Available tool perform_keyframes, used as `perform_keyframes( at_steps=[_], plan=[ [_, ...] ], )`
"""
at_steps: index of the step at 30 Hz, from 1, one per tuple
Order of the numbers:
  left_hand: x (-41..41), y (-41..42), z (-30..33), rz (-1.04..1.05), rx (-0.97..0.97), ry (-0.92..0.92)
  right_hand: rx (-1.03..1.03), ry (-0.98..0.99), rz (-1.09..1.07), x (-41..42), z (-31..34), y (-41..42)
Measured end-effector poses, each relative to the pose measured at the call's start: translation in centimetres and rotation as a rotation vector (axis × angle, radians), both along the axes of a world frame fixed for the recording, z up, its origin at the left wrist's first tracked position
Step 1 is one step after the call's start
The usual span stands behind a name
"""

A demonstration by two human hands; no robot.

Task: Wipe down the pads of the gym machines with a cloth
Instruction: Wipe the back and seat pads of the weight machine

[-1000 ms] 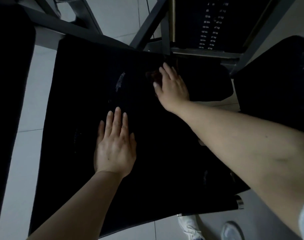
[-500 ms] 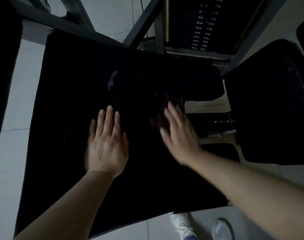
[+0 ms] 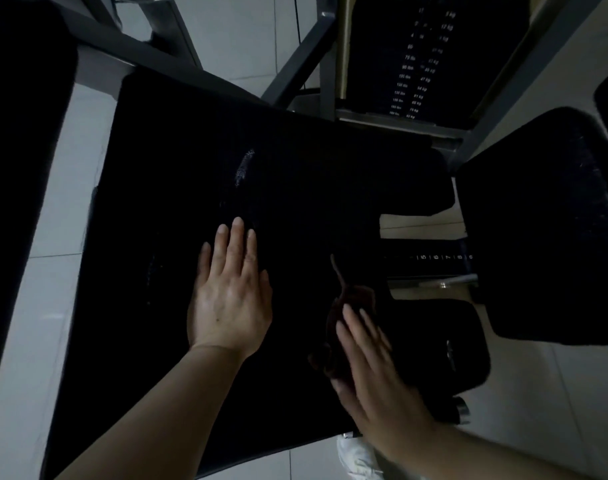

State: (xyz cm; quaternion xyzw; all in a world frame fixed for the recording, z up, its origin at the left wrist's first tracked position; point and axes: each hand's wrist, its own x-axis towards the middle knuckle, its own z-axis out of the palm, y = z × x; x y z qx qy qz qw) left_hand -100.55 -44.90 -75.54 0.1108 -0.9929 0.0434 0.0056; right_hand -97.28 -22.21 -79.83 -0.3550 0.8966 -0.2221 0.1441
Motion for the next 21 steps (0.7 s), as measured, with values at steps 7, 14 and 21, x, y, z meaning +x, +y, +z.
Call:
perform_keyframes(
  at_steps=[7, 14, 21],
  plan=[
    [-0.1, 0.1, 0.0, 0.000, 0.025, 0.017, -0.013, -0.026, -0.358, -18.2, 1.1, -12.2],
    [0.0, 0.1, 0.2, 0.017, 0.074, 0.035, -0.074, 0.072, -0.229, -8.1, 1.7, -11.3],
    [0.1, -0.2, 0.2, 0.009, 0.149, 0.105, -0.098, 0.115, 0.241, 1.3, 0.8, -3.8]
  ],
)
